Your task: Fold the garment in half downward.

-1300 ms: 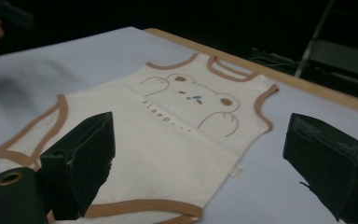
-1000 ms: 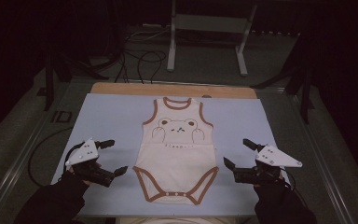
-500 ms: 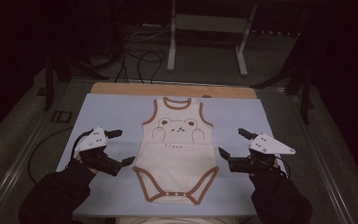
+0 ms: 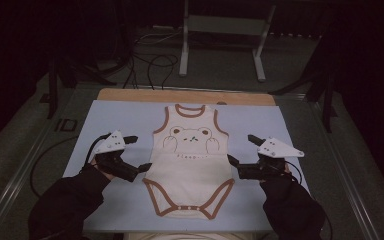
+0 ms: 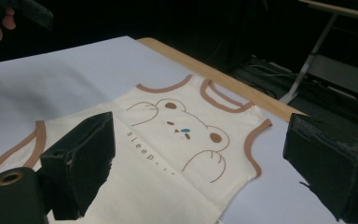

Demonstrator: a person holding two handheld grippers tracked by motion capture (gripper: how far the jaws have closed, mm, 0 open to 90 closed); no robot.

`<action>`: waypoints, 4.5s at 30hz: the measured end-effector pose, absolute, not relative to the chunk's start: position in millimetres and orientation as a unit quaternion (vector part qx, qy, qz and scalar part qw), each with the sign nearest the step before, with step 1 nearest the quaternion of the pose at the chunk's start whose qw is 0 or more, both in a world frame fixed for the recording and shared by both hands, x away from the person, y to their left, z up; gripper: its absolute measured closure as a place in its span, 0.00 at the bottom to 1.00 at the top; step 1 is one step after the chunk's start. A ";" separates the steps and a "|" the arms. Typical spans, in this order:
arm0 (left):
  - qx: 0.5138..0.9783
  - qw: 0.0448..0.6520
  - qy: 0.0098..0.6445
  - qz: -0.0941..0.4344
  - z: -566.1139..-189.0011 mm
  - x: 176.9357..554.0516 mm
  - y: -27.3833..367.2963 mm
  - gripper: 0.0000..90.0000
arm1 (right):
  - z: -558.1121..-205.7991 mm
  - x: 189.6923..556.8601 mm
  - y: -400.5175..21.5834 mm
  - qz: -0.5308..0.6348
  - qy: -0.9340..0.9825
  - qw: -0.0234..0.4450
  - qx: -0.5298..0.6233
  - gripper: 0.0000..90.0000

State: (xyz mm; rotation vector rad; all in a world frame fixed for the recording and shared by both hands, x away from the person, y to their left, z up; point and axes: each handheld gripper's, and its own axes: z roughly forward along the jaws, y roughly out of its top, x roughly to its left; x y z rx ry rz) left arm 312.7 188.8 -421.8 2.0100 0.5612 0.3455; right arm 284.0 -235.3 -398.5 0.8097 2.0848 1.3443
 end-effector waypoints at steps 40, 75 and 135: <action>0.858 0.403 0.306 0.084 -492.1 371.1 149.3 0.00 | -482.8 345.6 -223.3 0.425 0.812 0.191 0.351 0.10; 0.866 0.338 0.354 0.101 -519.1 402.8 149.6 0.41 | -523.5 388.0 -213.7 0.345 0.829 0.141 0.417 0.30; 0.839 0.381 0.359 0.147 -486.3 371.9 147.5 0.99 | -488.3 355.9 -206.9 0.381 0.834 0.168 0.363 0.99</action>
